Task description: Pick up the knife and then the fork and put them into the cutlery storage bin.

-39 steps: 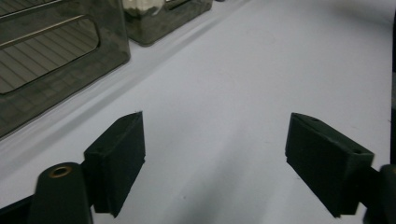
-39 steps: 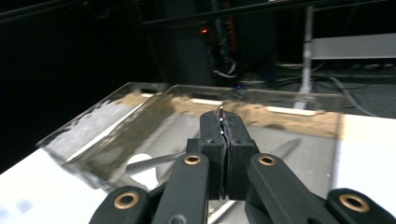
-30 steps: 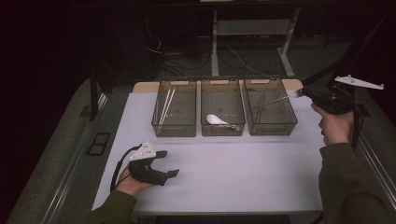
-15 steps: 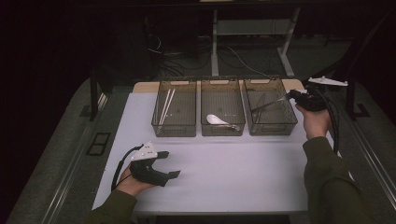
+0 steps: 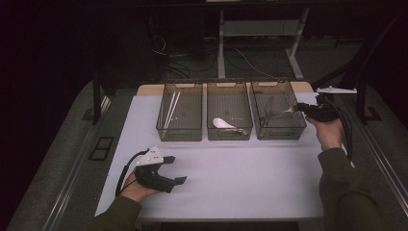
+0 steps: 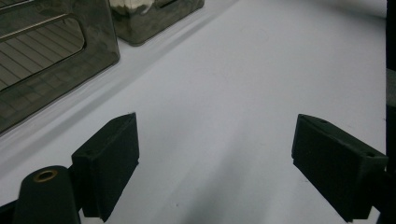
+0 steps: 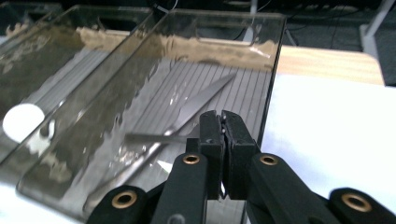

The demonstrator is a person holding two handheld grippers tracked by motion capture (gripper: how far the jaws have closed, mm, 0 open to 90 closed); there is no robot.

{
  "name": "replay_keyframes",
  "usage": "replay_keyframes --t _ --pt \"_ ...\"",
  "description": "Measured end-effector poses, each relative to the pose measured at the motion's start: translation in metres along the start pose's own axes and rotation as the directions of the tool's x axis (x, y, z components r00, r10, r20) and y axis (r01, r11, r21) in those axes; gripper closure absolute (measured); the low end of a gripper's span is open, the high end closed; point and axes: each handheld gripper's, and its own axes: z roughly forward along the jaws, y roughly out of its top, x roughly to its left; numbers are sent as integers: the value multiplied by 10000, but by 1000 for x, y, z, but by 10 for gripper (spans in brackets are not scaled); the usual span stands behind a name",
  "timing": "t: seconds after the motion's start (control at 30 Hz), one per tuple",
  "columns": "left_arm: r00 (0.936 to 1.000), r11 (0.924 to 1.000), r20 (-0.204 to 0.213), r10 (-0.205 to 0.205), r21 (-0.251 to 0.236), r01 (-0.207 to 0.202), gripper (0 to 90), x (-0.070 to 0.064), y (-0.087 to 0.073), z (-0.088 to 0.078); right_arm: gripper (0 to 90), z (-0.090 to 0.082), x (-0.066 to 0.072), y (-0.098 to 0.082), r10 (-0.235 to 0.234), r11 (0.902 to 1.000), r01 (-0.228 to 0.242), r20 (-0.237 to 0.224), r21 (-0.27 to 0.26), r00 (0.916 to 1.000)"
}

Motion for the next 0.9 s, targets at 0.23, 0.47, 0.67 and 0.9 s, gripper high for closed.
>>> replay_keyframes --t 0.23,0.47,0.67,0.9 --pt "10000 10000 14 46 45 -46 142 -1 1 1 873 -7 -4 -14 -377 9977 383 -130 561 9992" --pt "10000 10000 40 32 57 -33 142 -1 1 3 885 -7 -2 -19 -286 9992 297 452 -250 9986" --pt "10000 10000 71 37 81 -38 142 1 1 4 886 3 -3 -12 81 9963 17 1144 -858 9934" --pt "9999 10000 107 32 71 -33 142 0 1 4 857 21 9 -10 -65 9984 122 1005 -561 9949"
